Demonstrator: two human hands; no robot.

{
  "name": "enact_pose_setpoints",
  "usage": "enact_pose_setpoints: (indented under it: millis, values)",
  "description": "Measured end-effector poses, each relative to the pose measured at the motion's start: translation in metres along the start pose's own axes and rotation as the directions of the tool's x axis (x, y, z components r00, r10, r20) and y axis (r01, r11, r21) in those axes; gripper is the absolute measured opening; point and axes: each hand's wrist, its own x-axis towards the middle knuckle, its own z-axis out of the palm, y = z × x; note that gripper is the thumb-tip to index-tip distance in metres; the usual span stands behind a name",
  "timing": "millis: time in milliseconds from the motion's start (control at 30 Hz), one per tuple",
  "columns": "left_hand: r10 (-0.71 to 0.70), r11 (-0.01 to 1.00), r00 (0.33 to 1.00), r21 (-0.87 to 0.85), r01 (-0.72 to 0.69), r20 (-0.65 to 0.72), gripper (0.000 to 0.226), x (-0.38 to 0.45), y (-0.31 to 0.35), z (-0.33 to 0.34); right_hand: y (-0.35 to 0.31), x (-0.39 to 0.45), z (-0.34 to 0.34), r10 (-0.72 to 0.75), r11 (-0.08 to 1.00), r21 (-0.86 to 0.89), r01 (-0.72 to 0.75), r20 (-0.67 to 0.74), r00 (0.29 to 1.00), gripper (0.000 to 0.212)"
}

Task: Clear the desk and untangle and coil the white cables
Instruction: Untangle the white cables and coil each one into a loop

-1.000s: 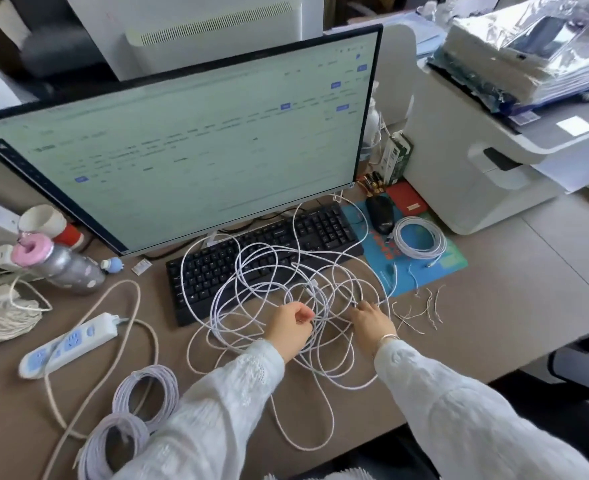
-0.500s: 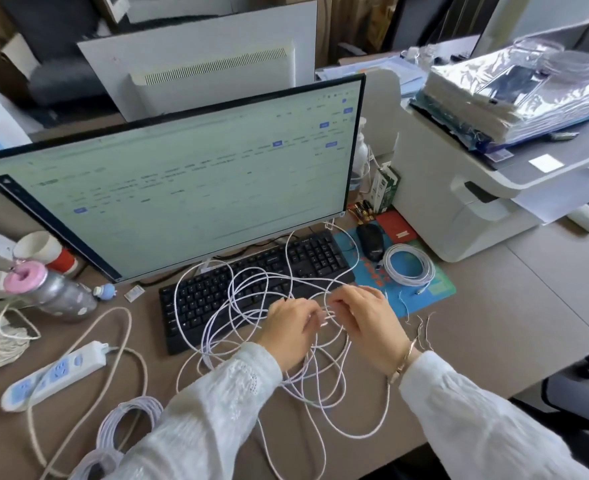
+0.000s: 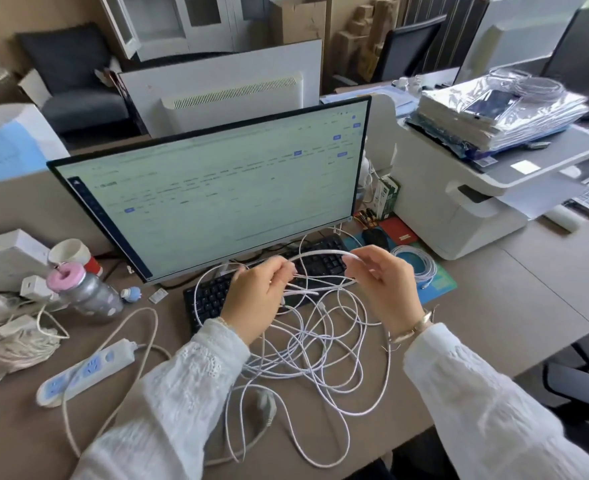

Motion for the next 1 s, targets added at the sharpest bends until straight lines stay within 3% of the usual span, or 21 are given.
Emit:
enact_pose_setpoints:
  millis: [100,233,333,433,667,767,833,900,1000]
  values:
    - [-0.035,0.937,0.999,-0.349,0.025,-0.022,0.029,-0.002,0.011,-0.012,-0.014,-0.006,0.002,-0.005,0.999,0.042,0.006,-0.020,1.000,0.009]
    - [-0.014,0.840,0.995,-0.541,-0.041,-0.098,0.022,-0.001,0.029,-0.021,-0.026,-0.014,0.009,-0.008,0.999,0.042,0.007,0.009,1.000,0.016]
    - [-0.010,0.836,0.994,-0.546,-0.050,-0.106,0.018,0.003,0.032,-0.024,-0.036,-0.015,0.012,-0.026,0.998,0.055,0.026,-0.008,1.000,0.018]
    - [-0.073,0.845,0.997,-0.533,0.049,-0.026,0.017,0.007,0.023,-0.023,-0.046,-0.007,0.006,-0.073,0.995,0.061,0.077,-0.064,0.995,0.017]
    - [-0.055,0.991,0.998,-0.124,0.053,-0.011,0.022,0.004,-0.004,-0.025,-0.059,0.015,-0.009,-0.181,0.983,-0.001,0.181,-0.071,0.981,0.015]
    - [-0.072,0.993,0.997,-0.094,0.068,-0.042,0.031,0.001,-0.010,-0.028,-0.056,0.020,-0.013,-0.201,0.979,-0.037,0.199,-0.053,0.978,0.015]
    - [-0.141,0.951,0.989,-0.271,0.147,0.042,0.033,0.000,-0.011,-0.032,-0.051,0.021,-0.014,-0.170,0.985,-0.043,0.169,-0.036,0.985,0.016]
    - [-0.193,0.826,0.972,-0.513,0.235,0.135,0.034,-0.002,-0.005,-0.041,-0.044,0.021,-0.014,-0.106,0.993,-0.052,0.105,-0.016,0.994,0.016]
    - [-0.157,0.725,0.979,-0.658,0.202,0.128,0.033,-0.005,0.005,-0.062,-0.032,0.017,-0.009,-0.001,0.999,-0.035,0.005,0.110,0.994,0.011]
